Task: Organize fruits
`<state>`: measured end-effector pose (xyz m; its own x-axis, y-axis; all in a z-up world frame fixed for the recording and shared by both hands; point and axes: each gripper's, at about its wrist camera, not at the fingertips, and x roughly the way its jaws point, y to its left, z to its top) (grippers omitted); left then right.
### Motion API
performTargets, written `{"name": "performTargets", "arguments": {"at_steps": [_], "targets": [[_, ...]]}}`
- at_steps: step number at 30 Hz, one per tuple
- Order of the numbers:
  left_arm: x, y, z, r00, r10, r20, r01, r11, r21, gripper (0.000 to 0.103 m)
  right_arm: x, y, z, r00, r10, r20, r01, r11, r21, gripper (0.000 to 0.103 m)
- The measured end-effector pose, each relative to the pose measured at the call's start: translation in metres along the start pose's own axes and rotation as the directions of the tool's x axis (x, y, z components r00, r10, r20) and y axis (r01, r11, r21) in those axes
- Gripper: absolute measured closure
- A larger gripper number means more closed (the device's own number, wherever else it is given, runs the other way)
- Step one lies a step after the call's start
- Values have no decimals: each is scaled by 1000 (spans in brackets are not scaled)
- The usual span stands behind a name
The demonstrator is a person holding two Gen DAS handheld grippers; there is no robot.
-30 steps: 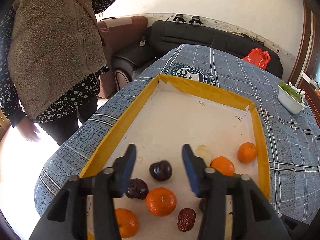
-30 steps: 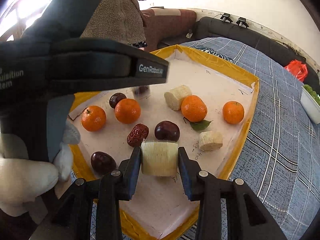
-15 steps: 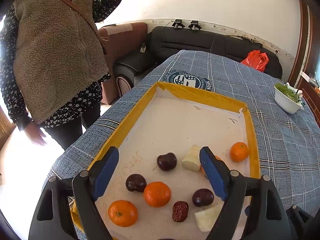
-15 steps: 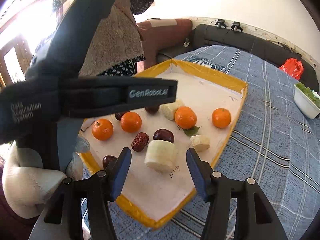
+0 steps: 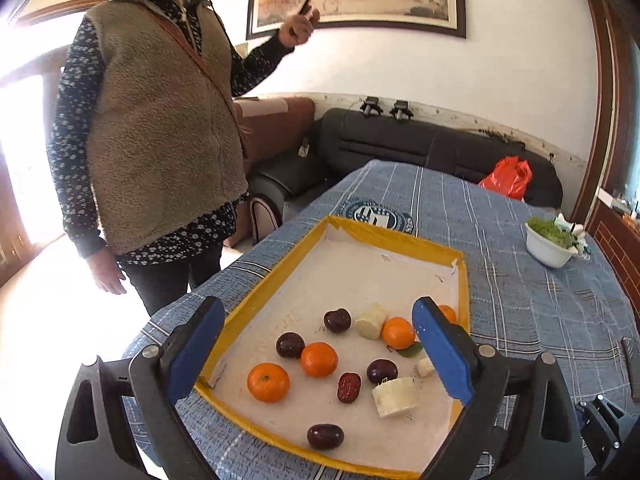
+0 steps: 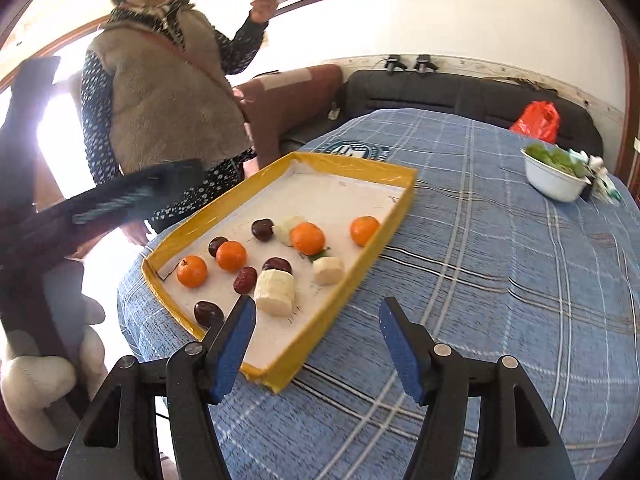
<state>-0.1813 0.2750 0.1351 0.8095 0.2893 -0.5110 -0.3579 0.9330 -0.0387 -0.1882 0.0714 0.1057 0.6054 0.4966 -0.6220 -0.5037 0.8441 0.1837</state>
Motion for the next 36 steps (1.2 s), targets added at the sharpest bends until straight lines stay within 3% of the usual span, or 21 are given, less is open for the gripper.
{"name": "performTargets", "arguments": {"at_steps": [9,12,16,19,23,27,31,36], "targets": [[-60,1,-1,989,61,136,-59,998,-18,4,-31,-6,-12,999,-10,46,8,999,38,33],[-81,3,-2,975,105,197,-99,994,-38,1,-39,-4,-14,998,-8,61,6,999,38,32],[-112,7,-2,939,177,294,-160,984,-82,0,-50,-2,-17,997,-1,81,-2,1000,31,31],[-130,11,-4,926,170,336,-143,984,-104,0,-54,3,-20,996,8,89,-10,1000,21,31],[-132,14,-11,940,135,314,-101,987,-125,0,-55,10,-22,996,17,91,-17,1000,9,30],[-120,9,-21,943,151,296,-123,986,-113,0,-56,15,-23,996,14,90,-13,1000,-9,30],[-96,6,-26,975,99,200,-83,993,-87,0,-53,17,-24,996,9,84,-8,1000,-13,27],[-77,9,-39,990,79,118,-67,992,-102,0,-47,18,-26,998,1,69,0,1000,-16,27]]}}
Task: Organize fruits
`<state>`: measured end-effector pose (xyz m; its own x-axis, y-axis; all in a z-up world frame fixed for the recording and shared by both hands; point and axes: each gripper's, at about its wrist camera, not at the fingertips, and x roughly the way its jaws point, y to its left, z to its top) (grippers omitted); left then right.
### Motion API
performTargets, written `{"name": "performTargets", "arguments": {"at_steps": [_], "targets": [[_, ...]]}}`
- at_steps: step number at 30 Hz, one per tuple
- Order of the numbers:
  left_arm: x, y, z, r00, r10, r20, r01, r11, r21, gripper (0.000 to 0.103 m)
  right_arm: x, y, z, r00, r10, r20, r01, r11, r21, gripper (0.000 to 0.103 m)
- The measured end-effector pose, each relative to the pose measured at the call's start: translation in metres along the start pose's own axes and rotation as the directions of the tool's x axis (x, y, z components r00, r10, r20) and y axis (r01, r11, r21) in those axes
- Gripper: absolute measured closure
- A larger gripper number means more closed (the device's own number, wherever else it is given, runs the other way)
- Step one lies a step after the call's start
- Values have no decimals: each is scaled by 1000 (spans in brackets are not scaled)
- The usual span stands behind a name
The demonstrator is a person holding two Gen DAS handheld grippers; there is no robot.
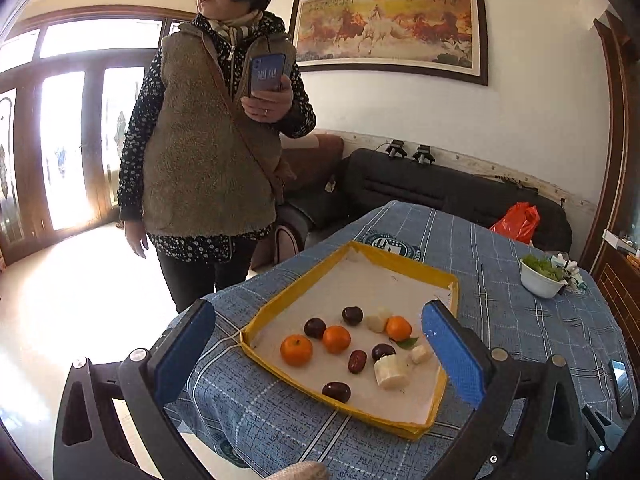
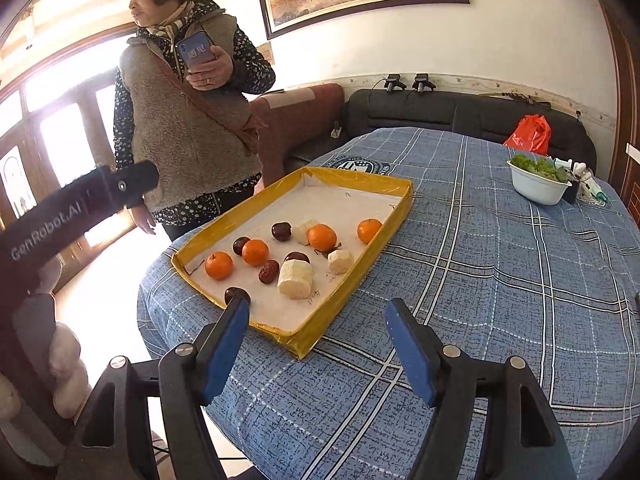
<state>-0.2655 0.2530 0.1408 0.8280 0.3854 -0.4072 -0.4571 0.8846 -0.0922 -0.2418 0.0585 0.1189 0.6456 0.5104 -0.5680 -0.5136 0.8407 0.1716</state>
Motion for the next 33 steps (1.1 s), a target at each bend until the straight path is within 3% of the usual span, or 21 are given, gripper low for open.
{"name": "performTargets", "arguments": {"at_steps": [15,33], "targets": [[21,5,-13,996,-7,-94,6,1000,-4,0,20,5,-4,999,-20,-47,20,1000,-8,23],[38,6,-15,990,-7,-141,5,1000,-17,0,34,13,-3,997,-21,-71,19,999,-32,21]]}}
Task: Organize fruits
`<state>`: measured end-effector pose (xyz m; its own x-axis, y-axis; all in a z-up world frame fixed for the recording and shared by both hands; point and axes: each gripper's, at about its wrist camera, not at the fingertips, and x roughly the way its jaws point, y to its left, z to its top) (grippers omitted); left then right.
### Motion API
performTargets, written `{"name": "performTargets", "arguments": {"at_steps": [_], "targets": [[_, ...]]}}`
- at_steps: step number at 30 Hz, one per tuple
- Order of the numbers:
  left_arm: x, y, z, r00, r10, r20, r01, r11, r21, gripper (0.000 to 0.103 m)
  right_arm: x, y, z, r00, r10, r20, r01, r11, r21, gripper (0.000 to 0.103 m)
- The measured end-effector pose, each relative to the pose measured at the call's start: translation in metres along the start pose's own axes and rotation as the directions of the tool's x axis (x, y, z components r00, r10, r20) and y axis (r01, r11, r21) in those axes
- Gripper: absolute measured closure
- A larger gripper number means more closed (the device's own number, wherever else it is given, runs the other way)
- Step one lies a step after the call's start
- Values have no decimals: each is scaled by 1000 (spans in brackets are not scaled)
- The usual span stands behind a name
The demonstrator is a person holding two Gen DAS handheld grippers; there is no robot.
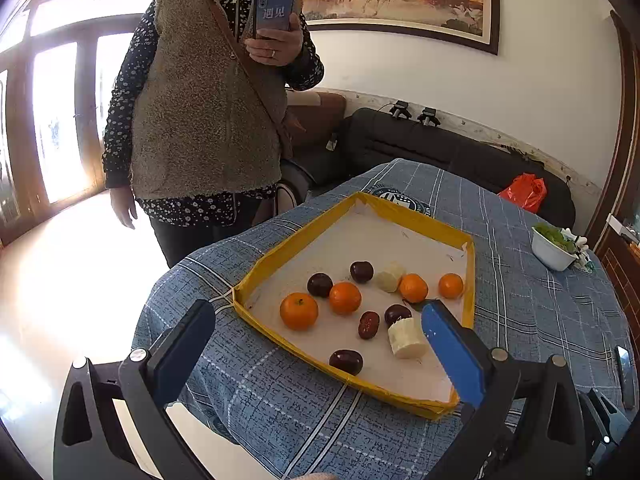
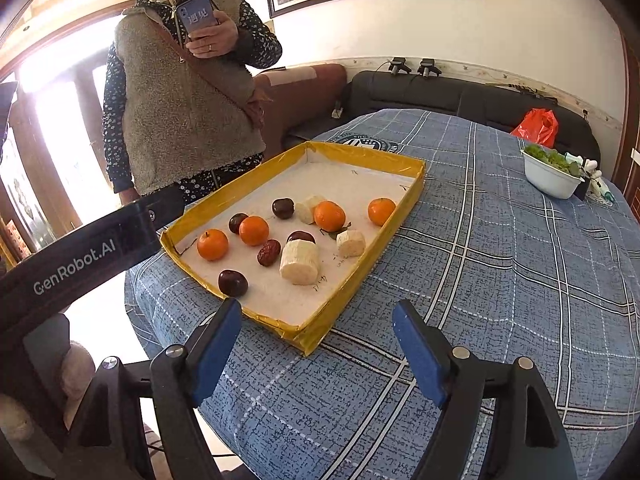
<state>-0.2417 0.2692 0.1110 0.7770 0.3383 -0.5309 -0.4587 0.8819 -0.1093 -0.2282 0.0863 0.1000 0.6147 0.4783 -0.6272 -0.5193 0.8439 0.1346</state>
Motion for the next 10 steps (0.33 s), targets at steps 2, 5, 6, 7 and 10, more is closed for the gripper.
{"name": "performTargets", "arguments": {"at_steps": [2,5,6,7,10], "targets": [[2,1,-1,1000,4,-1,-4,1000,-1,0,1,0,0,1000,-1,0,1,1000,1,20],[2,0,-2,1000,11,-5,-11,1000,3,0,1,0,1,1000,0,-1,0,1000,-1,20],[2,0,-3,1000,15,-6,-15,1000,3,0,2,0,1,1000,0,-1,0,1000,-1,20],[3,0,-4,1000,18,-10,-18,1000,2,0,2,0,1,1000,-1,-1,1,1000,0,20],[6,-1,-5,999,3,-38,-3,1000,2,0,3,-7,2,1000,-2,-3,2,1000,17,20]]}}
